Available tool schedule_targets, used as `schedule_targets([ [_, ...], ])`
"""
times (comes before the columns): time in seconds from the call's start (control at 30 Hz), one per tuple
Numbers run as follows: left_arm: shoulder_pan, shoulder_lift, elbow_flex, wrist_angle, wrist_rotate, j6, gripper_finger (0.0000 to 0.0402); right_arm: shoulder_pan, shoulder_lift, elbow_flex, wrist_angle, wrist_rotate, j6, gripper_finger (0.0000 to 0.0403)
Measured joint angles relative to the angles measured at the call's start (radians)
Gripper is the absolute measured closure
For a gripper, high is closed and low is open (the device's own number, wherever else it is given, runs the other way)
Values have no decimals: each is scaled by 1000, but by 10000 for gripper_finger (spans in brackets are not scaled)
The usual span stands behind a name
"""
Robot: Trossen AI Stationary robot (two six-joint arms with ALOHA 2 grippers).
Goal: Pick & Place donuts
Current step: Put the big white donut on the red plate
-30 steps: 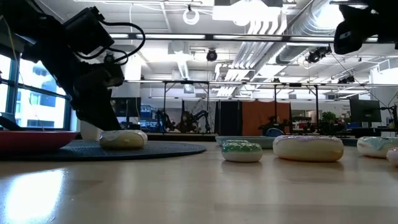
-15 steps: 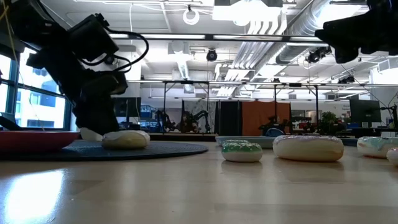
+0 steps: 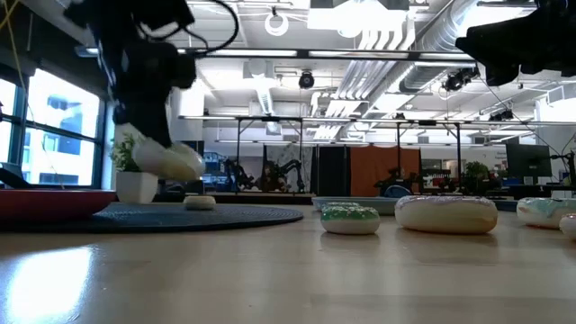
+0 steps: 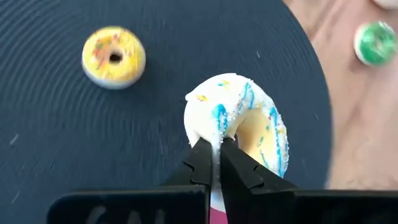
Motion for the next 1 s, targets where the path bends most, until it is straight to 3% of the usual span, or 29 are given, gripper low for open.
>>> schedule_targets([
  [0.13,-14,-49,137,-201,61,-4,393,0,0,1,-2,-2,0,265],
  [0.23,-66,-108,190,-308,12,-8,392,0,0,1,-2,-8,5,265],
  [0.33,-147,-185,180,-395,-67,-112,392,0,0,2,-4,-11,15,265],
  [0.6,-420,-355,-55,-369,-291,-484,392,0,5,3,-12,-15,35,265],
  [0.83,-479,-354,-294,-206,-290,-689,392,0,7,4,-11,-9,35,265],
  [1.0,-478,-352,-387,-94,-251,-719,391,0,7,4,-11,-9,35,265],
])
